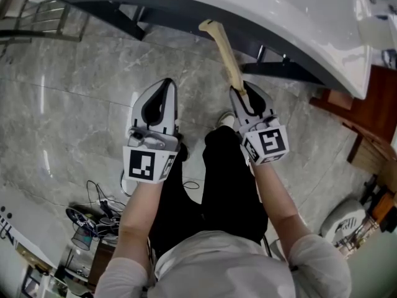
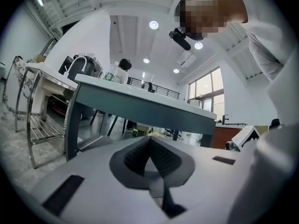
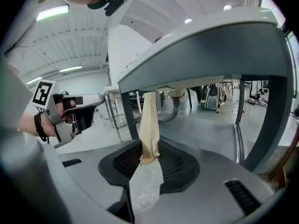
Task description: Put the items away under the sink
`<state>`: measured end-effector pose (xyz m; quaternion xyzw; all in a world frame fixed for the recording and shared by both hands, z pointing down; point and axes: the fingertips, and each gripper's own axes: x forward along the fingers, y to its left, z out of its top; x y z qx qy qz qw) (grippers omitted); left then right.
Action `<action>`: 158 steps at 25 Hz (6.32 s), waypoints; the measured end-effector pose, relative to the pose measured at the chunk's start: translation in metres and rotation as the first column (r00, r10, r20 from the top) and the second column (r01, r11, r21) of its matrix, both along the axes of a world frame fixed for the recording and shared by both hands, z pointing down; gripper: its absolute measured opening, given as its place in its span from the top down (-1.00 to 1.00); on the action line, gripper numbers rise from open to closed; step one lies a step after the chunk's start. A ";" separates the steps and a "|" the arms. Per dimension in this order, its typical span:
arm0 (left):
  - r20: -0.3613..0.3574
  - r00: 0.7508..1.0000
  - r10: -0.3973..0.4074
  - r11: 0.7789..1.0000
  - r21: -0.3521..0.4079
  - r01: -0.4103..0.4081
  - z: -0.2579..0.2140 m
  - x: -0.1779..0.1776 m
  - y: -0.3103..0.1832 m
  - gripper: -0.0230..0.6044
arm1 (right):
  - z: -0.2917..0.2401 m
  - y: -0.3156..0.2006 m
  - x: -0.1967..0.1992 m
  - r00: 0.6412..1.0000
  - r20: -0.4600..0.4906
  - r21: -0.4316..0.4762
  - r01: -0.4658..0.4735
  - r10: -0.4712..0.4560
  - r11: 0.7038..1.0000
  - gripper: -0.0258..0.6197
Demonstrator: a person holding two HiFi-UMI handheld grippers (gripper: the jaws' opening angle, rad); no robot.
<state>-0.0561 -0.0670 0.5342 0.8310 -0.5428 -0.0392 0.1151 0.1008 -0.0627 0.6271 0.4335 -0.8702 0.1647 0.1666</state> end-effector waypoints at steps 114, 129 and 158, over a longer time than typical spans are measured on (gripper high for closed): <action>-0.100 0.994 0.047 0.996 -0.073 -0.054 0.100 0.043 -0.069 0.92 | 0.059 -0.119 0.011 0.948 -0.068 0.026 -0.310 0.311 0.950 0.62; -0.064 0.998 -0.028 0.992 -0.127 0.020 0.063 0.029 -0.047 0.92 | 0.018 -0.092 0.029 0.954 -0.110 -0.013 -0.281 0.278 0.960 0.64; -0.050 0.996 -0.072 0.989 -0.136 0.064 -0.024 0.013 -0.046 0.92 | -0.052 -0.070 0.036 0.954 -0.103 -0.051 -0.288 0.281 0.956 0.71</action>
